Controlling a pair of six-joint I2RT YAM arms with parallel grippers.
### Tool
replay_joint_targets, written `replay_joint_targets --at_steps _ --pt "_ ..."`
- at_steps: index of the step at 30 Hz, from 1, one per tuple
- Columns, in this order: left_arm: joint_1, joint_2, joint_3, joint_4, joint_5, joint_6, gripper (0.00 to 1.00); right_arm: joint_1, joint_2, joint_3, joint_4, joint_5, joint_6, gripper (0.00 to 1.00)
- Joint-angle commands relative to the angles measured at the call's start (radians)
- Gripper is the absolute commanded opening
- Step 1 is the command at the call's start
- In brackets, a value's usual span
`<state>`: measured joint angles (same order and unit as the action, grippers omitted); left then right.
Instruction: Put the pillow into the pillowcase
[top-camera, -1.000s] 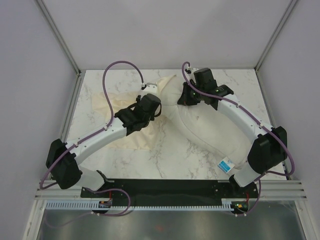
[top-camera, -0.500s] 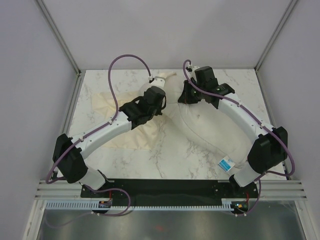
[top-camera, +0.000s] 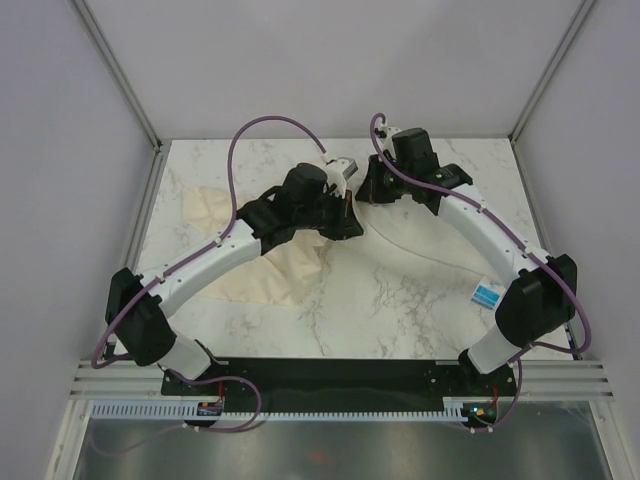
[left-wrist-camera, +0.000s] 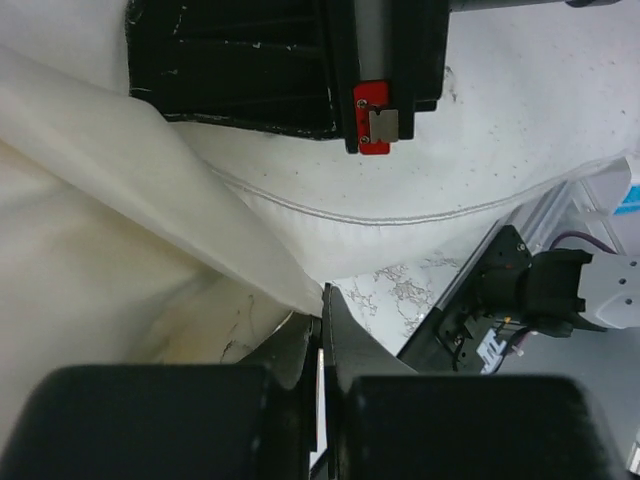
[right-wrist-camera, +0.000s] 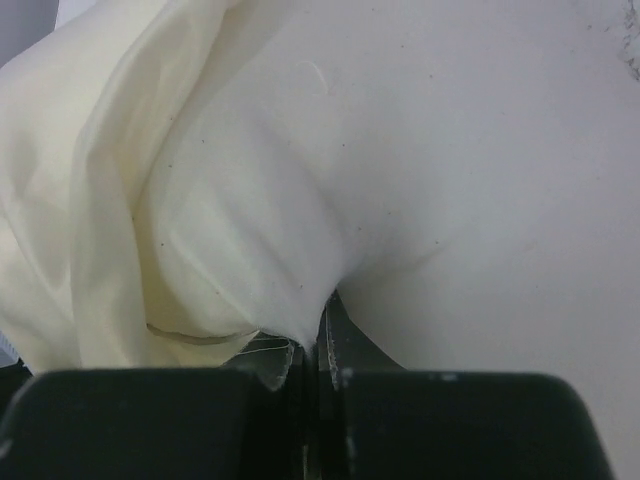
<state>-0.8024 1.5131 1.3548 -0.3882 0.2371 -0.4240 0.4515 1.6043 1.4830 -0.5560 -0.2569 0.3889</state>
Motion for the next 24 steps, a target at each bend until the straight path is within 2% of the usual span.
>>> replay_joint_targets --at_steps 1,3,4,5,8,9,13,15,19,22,24 --pt "0.017 -0.01 0.009 0.127 0.189 -0.068 0.02 0.007 -0.049 0.02 0.136 -0.042 0.001 0.0" --pt "0.04 -0.036 -0.022 0.109 0.154 -0.062 0.02 0.006 -0.079 0.002 0.117 -0.044 -0.021 0.05" --pt "0.058 -0.047 -0.032 0.1 0.133 -0.055 0.02 0.006 -0.089 0.0 0.107 -0.047 -0.033 0.12" --pt "0.065 -0.063 -0.042 0.088 0.079 -0.032 0.02 0.006 -0.098 0.0 0.09 -0.036 -0.059 0.32" --pt "0.083 -0.08 -0.078 0.037 -0.022 0.008 0.02 -0.003 -0.144 0.008 0.03 0.034 -0.097 0.56" --pt "0.086 -0.088 -0.101 0.032 -0.039 0.013 0.02 -0.007 -0.153 0.013 0.01 0.1 -0.1 0.58" --pt "0.092 -0.087 -0.146 0.029 -0.093 0.022 0.02 -0.049 -0.21 0.025 -0.081 0.189 -0.116 0.65" --pt "0.091 -0.076 -0.154 0.031 -0.117 0.024 0.02 -0.074 -0.25 0.002 -0.094 0.247 -0.105 0.71" --pt "0.091 -0.056 -0.158 0.032 -0.171 0.03 0.02 -0.117 -0.288 -0.058 -0.157 0.384 -0.071 0.75" --pt "0.091 -0.047 -0.167 0.034 -0.211 0.027 0.02 -0.146 -0.282 -0.174 -0.128 0.357 -0.056 0.73" --pt "0.091 -0.044 -0.184 0.043 -0.214 0.022 0.02 -0.145 -0.264 -0.271 -0.069 0.306 -0.041 0.63"
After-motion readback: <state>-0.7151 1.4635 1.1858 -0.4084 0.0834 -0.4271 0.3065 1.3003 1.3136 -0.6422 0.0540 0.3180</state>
